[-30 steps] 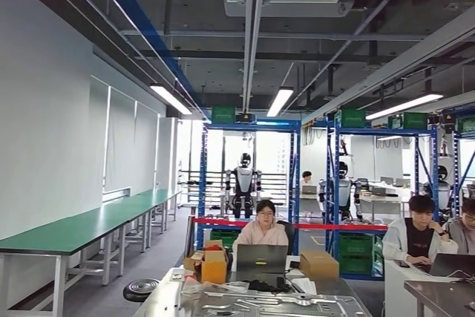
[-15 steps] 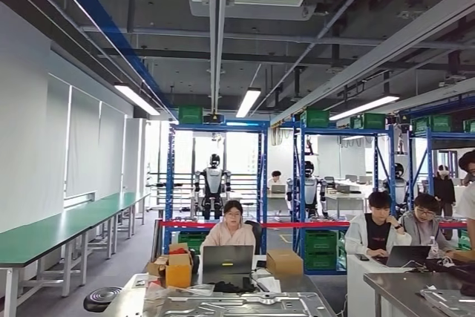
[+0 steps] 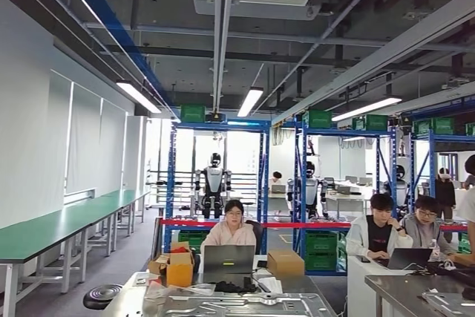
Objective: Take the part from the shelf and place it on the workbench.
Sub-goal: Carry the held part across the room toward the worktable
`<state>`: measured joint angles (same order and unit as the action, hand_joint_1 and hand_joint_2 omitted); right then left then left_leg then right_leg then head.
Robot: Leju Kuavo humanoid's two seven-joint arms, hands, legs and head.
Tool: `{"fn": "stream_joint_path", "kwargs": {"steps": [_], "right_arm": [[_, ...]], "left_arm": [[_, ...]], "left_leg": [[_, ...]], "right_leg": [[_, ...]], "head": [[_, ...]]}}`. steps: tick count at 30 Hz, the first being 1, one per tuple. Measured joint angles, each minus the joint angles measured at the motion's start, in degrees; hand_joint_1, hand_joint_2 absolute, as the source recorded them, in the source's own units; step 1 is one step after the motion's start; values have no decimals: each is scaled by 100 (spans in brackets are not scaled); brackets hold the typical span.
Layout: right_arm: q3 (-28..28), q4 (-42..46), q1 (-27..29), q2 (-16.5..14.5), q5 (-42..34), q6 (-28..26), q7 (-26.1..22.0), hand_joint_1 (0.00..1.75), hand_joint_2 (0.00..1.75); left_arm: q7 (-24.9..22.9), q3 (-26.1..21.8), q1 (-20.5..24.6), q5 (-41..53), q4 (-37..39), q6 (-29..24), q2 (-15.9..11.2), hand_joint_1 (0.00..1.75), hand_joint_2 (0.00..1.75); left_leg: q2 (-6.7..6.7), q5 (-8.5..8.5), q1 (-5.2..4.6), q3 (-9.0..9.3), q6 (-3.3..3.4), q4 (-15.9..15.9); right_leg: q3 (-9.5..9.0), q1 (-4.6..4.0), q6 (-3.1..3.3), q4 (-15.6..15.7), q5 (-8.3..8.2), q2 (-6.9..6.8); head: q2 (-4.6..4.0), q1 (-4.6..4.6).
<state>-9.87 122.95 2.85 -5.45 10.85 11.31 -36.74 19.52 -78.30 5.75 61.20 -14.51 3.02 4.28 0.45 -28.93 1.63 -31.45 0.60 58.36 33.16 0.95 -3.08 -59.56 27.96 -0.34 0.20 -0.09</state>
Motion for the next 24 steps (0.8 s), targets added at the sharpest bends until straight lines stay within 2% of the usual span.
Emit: {"fn": "stream_joint_path", "kwargs": {"steps": [1, 4, 5, 7, 9, 10, 11, 12, 14, 15, 16, 17, 20, 22, 24], "right_arm": [[1, 0, 2, 2, 1, -2, -1, 175, 175], [12, 4, 13, 7, 2, -9, -3, 175, 175], [14, 8, 11, 7, 2, -11, -4, 175, 175], [13, 14, 12, 7, 3, -11, -6, 175, 175], [13, 12, 19, 7, 3, -11, -7, 175, 175], [14, 11, 24, 8, 3, -11, -7, 175, 175], [16, 11, 26, 8, 2, -11, -7, 175, 175], [19, 11, 28, 8, 0, -11, -7, 175, 175], [23, 11, 29, 8, -3, -11, -7, 175, 175], [25, 11, 28, 8, -4, -11, -8, 175, 175], [26, 12, 28, 8, -4, -11, -8, 175, 175], [27, 13, 29, 9, -5, -11, -9, 175, 175], [31, 20, 30, 12, -7, -11, -10, 175, 175], [32, 30, 26, 20, -7, -11, -14, 175, 175], [33, 31, 35, 30, -7, -11, -19, 175, 175]], "left_arm": [[2, 7, 0, 0, 0, 0, 0, 0, 175], [5, 21, 5, 0, 0, 1, -1, 0, 175], [7, 23, 8, 0, 0, 1, -1, 0, 175], [10, 26, 7, 1, 0, 9, -1, 0, 175], [9, 27, -6, 1, 0, 16, 0, 0, 175], [9, 27, -14, 1, 0, 15, 0, 0, 175], [9, 27, -19, 1, 0, 15, 0, 0, 175], [10, 27, -22, 1, 0, 15, -1, 0, 175], [12, 27, -23, 1, 0, 16, -3, 0, 175], [15, 27, -20, 1, 0, 16, -5, 0, 175], [19, 28, -16, 1, 0, 17, -6, 0, 175], [22, 28, -15, 1, 0, 17, -7, 0, 175], [30, 30, -14, 1, 0, 17, -5, 0, 175], [38, 30, -3, 0, 0, 17, -9, 0, 175], [43, 30, 0, 1, 0, 25, -12, 0, 175]], "left_leg": [[0, -10, -6, 8, -37, -3], [5, -24, 13, 45, -155, -44], [5, -76, 18, 29, -175, 15], [-1, -347, 13, -182, -182, 488], [-5, -670, -4, -581, -174, 1262], [-5, -722, -12, -733, -169, 1523], [-6, -661, -20, -796, -159, 1584], [-6, -486, -28, -749, -139, 1415], [-14, -37, -57, -449, -71, 676], [-17, 94, -69, -309, -41, 348], [-20, 146, -82, -225, -17, 151], [-20, 125, -96, -193, 1, 82], [-15, 100, -82, -161, 60, 33], [-10, 81, -48, -115, 107, 9], [-7, 39, -43, -78, 131, 8]], "right_leg": [[-65, -13, 37, 150, -28, -7], [-84, -38, 178, 210, -22, 24], [-100, -33, 227, 234, -30, 29], [-132, -26, 305, 269, -34, 29], [-147, -52, 350, 269, -13, 37], [-160, -67, 362, 268, 0, 47], [-181, -80, 369, 266, 16, 61], [-212, -91, 369, 265, 38, 76], [-286, -111, 345, 257, 98, 101], [-309, -124, 321, 245, 130, 113], [-319, -132, 297, 237, 154, 121], [-319, -136, 270, 233, 170, 125], [-317, -120, 179, 191, 241, 120], [-131, -100, 108, -216, 453, 103], [311, -67, 54, -1004, 738, 92]], "head": [[0, 0], [0, 0], [0, 0], [0, 0], [0, 0], [0, 0], [0, 0], [0, 0], [0, -1], [0, -1], [0, -1], [0, -1], [0, 1], [0, 1], [0, 0]]}}
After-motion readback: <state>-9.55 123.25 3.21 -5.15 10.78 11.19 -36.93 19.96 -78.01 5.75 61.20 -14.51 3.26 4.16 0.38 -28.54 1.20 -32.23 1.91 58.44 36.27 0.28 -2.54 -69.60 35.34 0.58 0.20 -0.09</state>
